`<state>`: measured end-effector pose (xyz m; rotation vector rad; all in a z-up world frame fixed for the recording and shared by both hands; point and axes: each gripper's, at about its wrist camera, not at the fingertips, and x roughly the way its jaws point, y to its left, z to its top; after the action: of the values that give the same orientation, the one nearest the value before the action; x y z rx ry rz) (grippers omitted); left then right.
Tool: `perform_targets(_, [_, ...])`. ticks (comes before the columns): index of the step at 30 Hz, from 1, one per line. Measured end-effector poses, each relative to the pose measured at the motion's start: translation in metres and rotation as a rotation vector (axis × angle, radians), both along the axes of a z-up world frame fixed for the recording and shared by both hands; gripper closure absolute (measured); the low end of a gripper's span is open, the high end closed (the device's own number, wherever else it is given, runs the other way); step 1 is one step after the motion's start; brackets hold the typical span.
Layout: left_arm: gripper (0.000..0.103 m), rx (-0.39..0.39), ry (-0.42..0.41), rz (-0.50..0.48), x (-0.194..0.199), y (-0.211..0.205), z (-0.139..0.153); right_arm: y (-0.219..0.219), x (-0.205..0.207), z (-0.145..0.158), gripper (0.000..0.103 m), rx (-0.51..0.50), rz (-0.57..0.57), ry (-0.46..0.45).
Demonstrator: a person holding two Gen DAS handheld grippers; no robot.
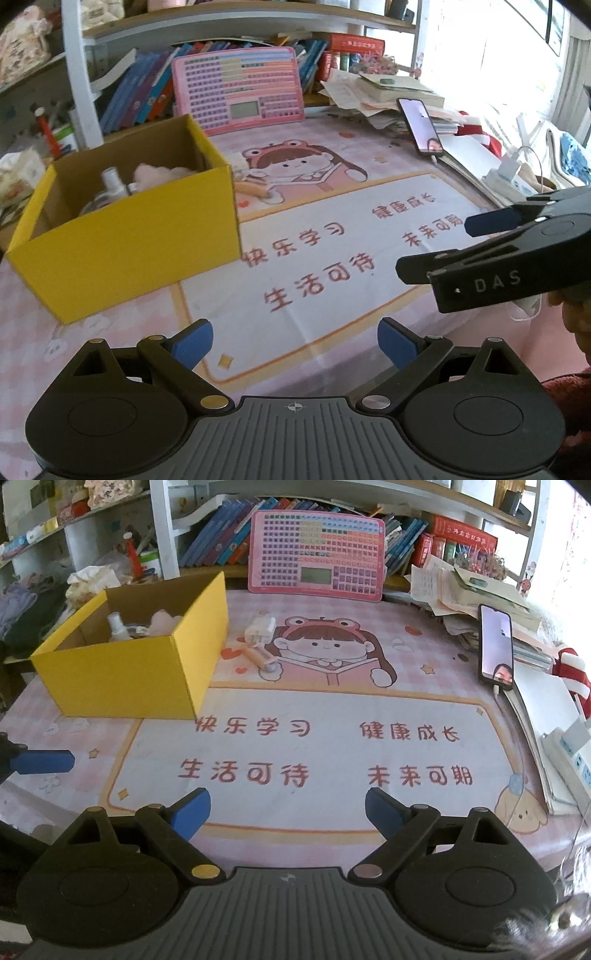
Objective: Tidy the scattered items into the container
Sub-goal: 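Move left tool to pink stapler while right tool approaches white power adapter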
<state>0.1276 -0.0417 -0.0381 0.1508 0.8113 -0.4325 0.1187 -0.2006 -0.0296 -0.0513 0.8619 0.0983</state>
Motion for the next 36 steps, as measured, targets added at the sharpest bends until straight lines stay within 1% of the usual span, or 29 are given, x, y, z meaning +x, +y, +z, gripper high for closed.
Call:
perform_targets(4, [0.005, -0.004, -0.004, -0.014, 0.014, -0.015, -0.004, -0.012, 0.019, 0.000, 0.013, -0.019, 0.007, 0.009])
perform_targets(8, [0.005, -0.009, -0.003, -0.022, 0.032, -0.033, -0.007, -0.027, 0.042, 0.000, 0.014, 0.001, 0.002, -0.004])
perform_targets(13, [0.005, -0.002, -0.049, -0.001, 0.060, -0.060, -0.003, -0.043, 0.076, 0.001, 0.016, 0.025, 0.018, -0.002])
perform_targets(17, [0.005, 0.029, -0.077, 0.043, 0.083, -0.081, 0.001, -0.056, 0.101, 0.008, 0.016, 0.037, 0.036, -0.042])
perform_targets(21, [0.005, 0.071, -0.110, 0.051, 0.098, -0.100, 0.002, -0.072, 0.127, 0.012, 0.016, 0.074, 0.033, -0.064])
perform_targets(24, [0.006, 0.103, -0.136, 0.085, 0.111, -0.111, -0.002, -0.078, 0.144, 0.014, 0.016, 0.079, 0.063, -0.080])
perform_targets(30, [0.006, 0.138, -0.148, 0.145, 0.140, -0.122, -0.011, -0.084, 0.179, 0.014, 0.021, 0.112, 0.113, -0.087])
perform_targets(34, [0.006, 0.125, -0.150, 0.215, 0.158, -0.126, -0.018, -0.084, 0.201, 0.007, 0.026, 0.130, 0.154, -0.076])
perform_targets(36, [0.006, 0.106, -0.140, 0.271, 0.168, -0.127, -0.022, -0.083, 0.212, 0.002, 0.032, 0.146, 0.177, -0.060])
